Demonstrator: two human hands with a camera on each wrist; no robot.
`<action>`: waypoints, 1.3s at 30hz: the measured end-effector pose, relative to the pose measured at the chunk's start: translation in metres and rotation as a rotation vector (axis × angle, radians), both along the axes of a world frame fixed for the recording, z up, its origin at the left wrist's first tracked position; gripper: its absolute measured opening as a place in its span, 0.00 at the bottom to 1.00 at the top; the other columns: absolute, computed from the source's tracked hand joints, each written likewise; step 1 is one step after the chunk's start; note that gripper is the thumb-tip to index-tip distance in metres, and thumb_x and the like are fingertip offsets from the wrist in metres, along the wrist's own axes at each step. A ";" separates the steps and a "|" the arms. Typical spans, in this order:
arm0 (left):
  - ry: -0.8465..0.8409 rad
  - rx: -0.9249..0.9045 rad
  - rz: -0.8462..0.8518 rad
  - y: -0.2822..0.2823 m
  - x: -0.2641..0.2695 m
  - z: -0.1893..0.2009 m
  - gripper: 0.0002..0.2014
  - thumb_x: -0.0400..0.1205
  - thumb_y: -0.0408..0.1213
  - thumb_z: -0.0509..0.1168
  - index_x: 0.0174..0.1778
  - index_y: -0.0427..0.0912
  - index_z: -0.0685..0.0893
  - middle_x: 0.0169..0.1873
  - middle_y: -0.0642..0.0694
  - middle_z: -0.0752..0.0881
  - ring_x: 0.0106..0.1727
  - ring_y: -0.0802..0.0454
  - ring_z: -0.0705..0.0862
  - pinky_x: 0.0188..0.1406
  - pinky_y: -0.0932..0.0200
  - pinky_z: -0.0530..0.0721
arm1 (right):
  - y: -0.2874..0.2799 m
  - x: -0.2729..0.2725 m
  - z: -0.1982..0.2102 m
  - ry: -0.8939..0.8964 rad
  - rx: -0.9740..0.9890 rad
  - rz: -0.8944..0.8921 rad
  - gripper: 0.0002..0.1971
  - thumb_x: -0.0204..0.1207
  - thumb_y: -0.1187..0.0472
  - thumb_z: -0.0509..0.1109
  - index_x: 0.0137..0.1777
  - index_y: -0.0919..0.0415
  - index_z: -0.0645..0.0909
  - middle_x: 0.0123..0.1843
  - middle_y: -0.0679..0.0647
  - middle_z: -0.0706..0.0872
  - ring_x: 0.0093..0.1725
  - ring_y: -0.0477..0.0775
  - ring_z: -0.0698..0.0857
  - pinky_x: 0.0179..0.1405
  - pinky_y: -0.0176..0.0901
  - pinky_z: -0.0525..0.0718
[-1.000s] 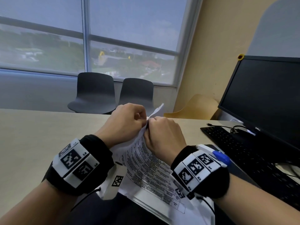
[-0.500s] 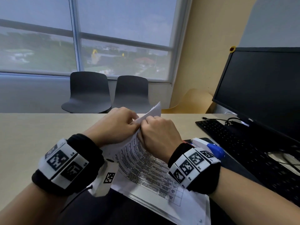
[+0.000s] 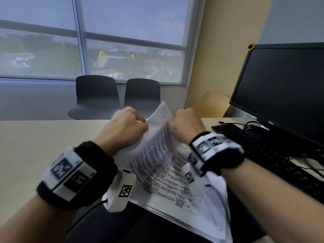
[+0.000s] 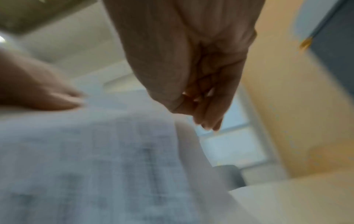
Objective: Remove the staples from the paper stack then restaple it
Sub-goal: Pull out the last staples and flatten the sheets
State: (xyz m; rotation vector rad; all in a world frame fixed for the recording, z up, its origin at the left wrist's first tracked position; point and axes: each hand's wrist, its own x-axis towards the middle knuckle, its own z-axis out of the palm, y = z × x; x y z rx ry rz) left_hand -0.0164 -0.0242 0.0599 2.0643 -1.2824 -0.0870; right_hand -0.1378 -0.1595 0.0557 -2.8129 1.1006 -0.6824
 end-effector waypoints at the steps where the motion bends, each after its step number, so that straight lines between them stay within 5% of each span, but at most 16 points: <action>1: 0.013 -0.002 0.005 0.004 0.004 0.005 0.10 0.77 0.34 0.67 0.36 0.32 0.90 0.34 0.33 0.84 0.38 0.37 0.79 0.33 0.57 0.78 | -0.015 -0.010 0.001 -0.009 0.032 -0.046 0.16 0.79 0.57 0.63 0.35 0.66 0.82 0.41 0.68 0.88 0.42 0.65 0.87 0.38 0.42 0.79; 4: 0.028 0.020 0.029 0.006 0.012 0.010 0.10 0.78 0.33 0.66 0.39 0.36 0.93 0.38 0.36 0.89 0.43 0.40 0.86 0.33 0.57 0.81 | -0.040 -0.033 0.000 0.078 0.088 0.004 0.18 0.77 0.57 0.63 0.32 0.67 0.86 0.32 0.61 0.89 0.35 0.60 0.89 0.40 0.54 0.89; 6: 0.000 0.071 0.039 0.001 0.010 0.006 0.12 0.78 0.31 0.63 0.43 0.40 0.94 0.41 0.38 0.90 0.45 0.41 0.85 0.33 0.60 0.79 | -0.041 -0.040 -0.006 0.179 0.105 0.055 0.15 0.79 0.58 0.64 0.39 0.62 0.90 0.37 0.56 0.91 0.39 0.56 0.88 0.44 0.50 0.89; 10: 0.013 0.129 0.090 -0.003 0.011 -0.007 0.16 0.78 0.32 0.62 0.55 0.48 0.91 0.51 0.41 0.90 0.54 0.40 0.86 0.51 0.55 0.86 | -0.039 -0.047 -0.026 0.372 0.068 0.088 0.11 0.79 0.58 0.67 0.48 0.56 0.91 0.45 0.53 0.92 0.48 0.56 0.88 0.49 0.43 0.84; 15: -0.082 0.064 0.159 -0.010 0.014 -0.021 0.10 0.79 0.46 0.69 0.55 0.53 0.90 0.49 0.45 0.91 0.49 0.44 0.85 0.45 0.57 0.79 | -0.052 -0.044 -0.043 0.446 -0.002 0.047 0.09 0.78 0.60 0.66 0.48 0.54 0.90 0.47 0.54 0.91 0.48 0.58 0.87 0.46 0.45 0.84; 21: -0.061 -0.015 0.113 -0.007 0.027 -0.018 0.07 0.79 0.38 0.71 0.48 0.54 0.92 0.40 0.49 0.91 0.46 0.46 0.85 0.45 0.58 0.77 | -0.067 -0.039 -0.051 0.443 0.078 0.061 0.10 0.80 0.61 0.67 0.53 0.54 0.90 0.54 0.54 0.90 0.53 0.59 0.86 0.54 0.49 0.85; 27: -0.089 0.044 0.089 -0.002 0.029 -0.008 0.10 0.77 0.33 0.68 0.48 0.52 0.90 0.46 0.48 0.89 0.50 0.43 0.85 0.48 0.55 0.83 | -0.079 -0.043 -0.059 0.431 0.087 0.037 0.16 0.79 0.66 0.64 0.59 0.51 0.89 0.59 0.54 0.90 0.58 0.59 0.86 0.60 0.49 0.85; 30: -0.061 0.150 0.102 -0.002 0.027 -0.007 0.06 0.76 0.32 0.66 0.43 0.49 0.85 0.46 0.45 0.89 0.50 0.41 0.84 0.46 0.53 0.85 | -0.081 -0.052 -0.053 0.357 0.051 -0.027 0.14 0.80 0.60 0.66 0.62 0.53 0.86 0.60 0.55 0.89 0.58 0.58 0.86 0.57 0.48 0.84; 34: -0.014 0.205 0.107 -0.004 0.024 -0.012 0.06 0.77 0.31 0.64 0.45 0.45 0.82 0.47 0.45 0.86 0.49 0.44 0.84 0.46 0.51 0.86 | -0.078 -0.065 -0.052 0.591 0.009 -0.142 0.21 0.82 0.40 0.62 0.56 0.58 0.84 0.54 0.57 0.88 0.53 0.60 0.86 0.47 0.46 0.82; 39: 0.013 0.090 0.073 -0.011 0.014 -0.023 0.09 0.82 0.47 0.67 0.55 0.51 0.87 0.45 0.51 0.89 0.45 0.50 0.85 0.40 0.58 0.78 | -0.076 -0.063 -0.059 0.644 0.085 -0.144 0.15 0.79 0.49 0.66 0.54 0.60 0.83 0.52 0.59 0.86 0.54 0.61 0.85 0.52 0.49 0.84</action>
